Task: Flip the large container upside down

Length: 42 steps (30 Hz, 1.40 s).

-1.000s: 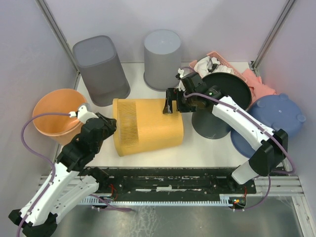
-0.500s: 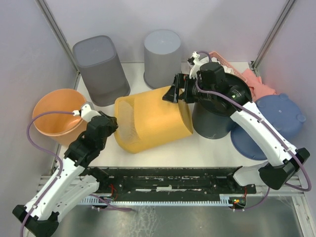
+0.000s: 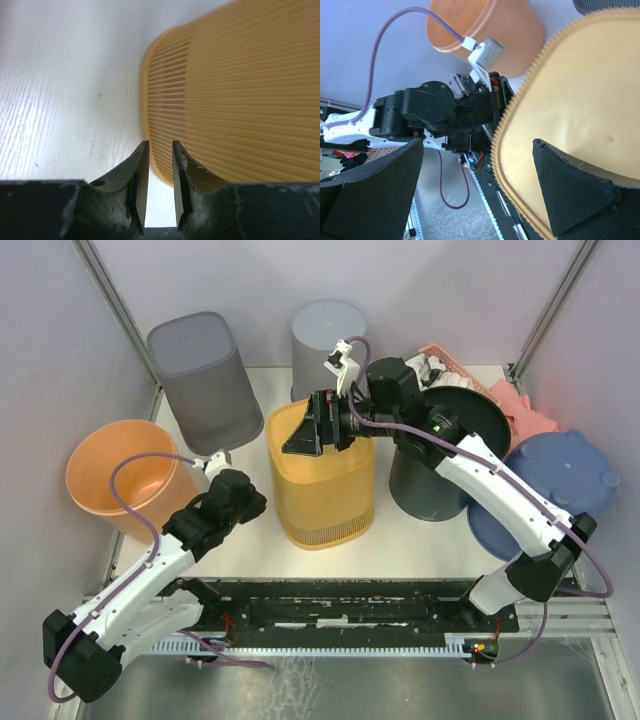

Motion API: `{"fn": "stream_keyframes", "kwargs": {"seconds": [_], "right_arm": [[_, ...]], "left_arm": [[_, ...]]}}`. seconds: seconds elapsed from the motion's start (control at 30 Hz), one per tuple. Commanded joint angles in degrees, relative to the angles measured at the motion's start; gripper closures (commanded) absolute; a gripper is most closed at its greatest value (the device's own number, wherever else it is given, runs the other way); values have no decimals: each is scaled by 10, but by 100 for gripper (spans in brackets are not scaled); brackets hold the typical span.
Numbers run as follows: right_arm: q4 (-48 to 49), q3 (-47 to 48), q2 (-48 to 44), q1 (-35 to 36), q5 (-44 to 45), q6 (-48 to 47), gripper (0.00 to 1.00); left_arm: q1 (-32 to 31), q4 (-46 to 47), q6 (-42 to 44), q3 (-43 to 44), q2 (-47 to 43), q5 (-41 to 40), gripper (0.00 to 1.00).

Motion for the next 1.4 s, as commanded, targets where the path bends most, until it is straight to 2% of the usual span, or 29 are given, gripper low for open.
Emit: {"fn": "stream_keyframes", "kwargs": {"seconds": [0.0, 0.17, 0.23, 0.33, 0.4, 0.53, 0.6, 0.67, 0.77, 0.97, 1.0, 1.1, 1.17, 1.37], "right_arm": [[-23, 43, -2, -1, 16, -40, 1], [-117, 67, -48, -1, 157, -143, 1], [-135, 37, -95, -1, 213, -184, 1], [-130, -72, -176, 0, 254, -248, 1], [-126, -144, -231, -1, 227, -286, 1], [-99, -290, -319, 1, 95, -321, 1], [-41, -361, -343, 8, 29, -294, 1], [64, -430, -351, 31, 18, -237, 1], [223, -488, -317, 73, 117, -143, 1], [387, -431, -138, 119, 286, -91, 1], [397, -415, -108, 121, 328, -83, 1], [402, -352, -27, 119, 491, -52, 1], [417, -308, 24, 118, 557, -63, 1], [400, -193, 122, 110, 593, -62, 1]], "left_arm": [[-1, 7, 26, 44, -14, 1, 68], [-1, -38, 63, 100, -30, -27, 66], [-1, -67, 80, 142, -34, -40, 64], [-1, -101, 121, 201, -42, -47, 63], [-1, -105, 161, 233, -48, -23, 61], [-1, -118, 204, 275, -54, -14, 53], [-1, -131, 213, 293, -48, -19, 50], [-1, -144, 213, 311, -44, -29, 48], [-1, -154, 203, 328, -53, -48, 46], [-1, -182, 186, 353, -67, -71, 38], [-1, -189, 183, 359, -68, -74, 34], [-1, -202, 175, 366, -78, -76, 32], [-1, -208, 168, 366, -86, -79, 30], [-1, -235, 155, 364, -106, -89, 27]]}}
